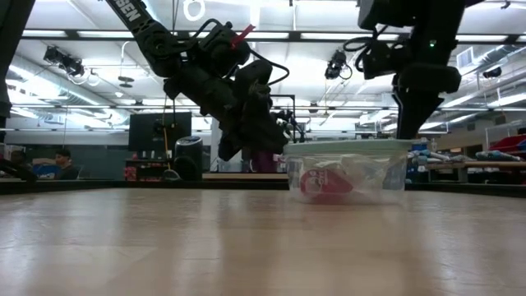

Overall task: Roll bandage
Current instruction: Close the transparent tupperware

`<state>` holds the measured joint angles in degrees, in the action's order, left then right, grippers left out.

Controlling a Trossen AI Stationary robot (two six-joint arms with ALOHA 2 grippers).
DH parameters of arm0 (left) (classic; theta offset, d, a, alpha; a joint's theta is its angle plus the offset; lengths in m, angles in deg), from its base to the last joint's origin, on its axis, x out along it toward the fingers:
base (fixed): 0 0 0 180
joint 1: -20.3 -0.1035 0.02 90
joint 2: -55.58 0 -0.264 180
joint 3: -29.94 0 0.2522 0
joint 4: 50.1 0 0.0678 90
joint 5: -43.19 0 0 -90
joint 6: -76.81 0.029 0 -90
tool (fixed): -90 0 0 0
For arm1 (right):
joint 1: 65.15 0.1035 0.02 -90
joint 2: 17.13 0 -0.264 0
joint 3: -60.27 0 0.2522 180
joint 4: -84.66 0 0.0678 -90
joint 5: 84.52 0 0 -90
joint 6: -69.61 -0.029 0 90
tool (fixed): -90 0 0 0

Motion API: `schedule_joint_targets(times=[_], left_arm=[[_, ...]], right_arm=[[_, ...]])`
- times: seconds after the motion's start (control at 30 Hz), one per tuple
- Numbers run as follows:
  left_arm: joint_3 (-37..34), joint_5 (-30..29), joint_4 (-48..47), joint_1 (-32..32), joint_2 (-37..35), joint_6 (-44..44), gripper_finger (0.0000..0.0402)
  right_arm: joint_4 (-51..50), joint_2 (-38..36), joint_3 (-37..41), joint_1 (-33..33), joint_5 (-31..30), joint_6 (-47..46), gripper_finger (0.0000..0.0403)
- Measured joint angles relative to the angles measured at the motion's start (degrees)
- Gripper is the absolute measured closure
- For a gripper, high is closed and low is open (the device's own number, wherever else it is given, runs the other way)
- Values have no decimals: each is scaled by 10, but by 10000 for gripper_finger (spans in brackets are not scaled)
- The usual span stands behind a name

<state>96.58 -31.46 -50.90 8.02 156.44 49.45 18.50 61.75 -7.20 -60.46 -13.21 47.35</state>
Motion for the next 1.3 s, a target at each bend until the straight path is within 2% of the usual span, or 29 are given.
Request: schedule_joint_targets(times=[0.07,0.2,0.37,0.5,0.67,0.8,0.93,1.1,1.3], left_arm=[[0,0,0,0,0,0,298],[0,-1,0,0,0,-1,298],[0,-2,-5,1,0,-4,298],[0,-4,-11,1,0,-14,298],[0,-4,-11,1,0,-14,298],[0,-4,2,1,0,-14,298],[2,-4,9,1,0,-18,298],[2,-4,11,1,0,-19,298],[2,-2,9,3,0,-28,298]], right_arm=[[23,-5,13,-3,8,4,254],[66,0,29,-13,61,12,254],[26,-3,30,-7,49,-14,255],[36,-20,30,45,44,-22,260],[41,-22,30,155,-38,-23,273],[53,-22,30,217,-110,-36,278],[87,-15,29,243,-128,-22,278],[136,38,29,265,-139,74,279],[131,108,16,295,-245,104,286]])
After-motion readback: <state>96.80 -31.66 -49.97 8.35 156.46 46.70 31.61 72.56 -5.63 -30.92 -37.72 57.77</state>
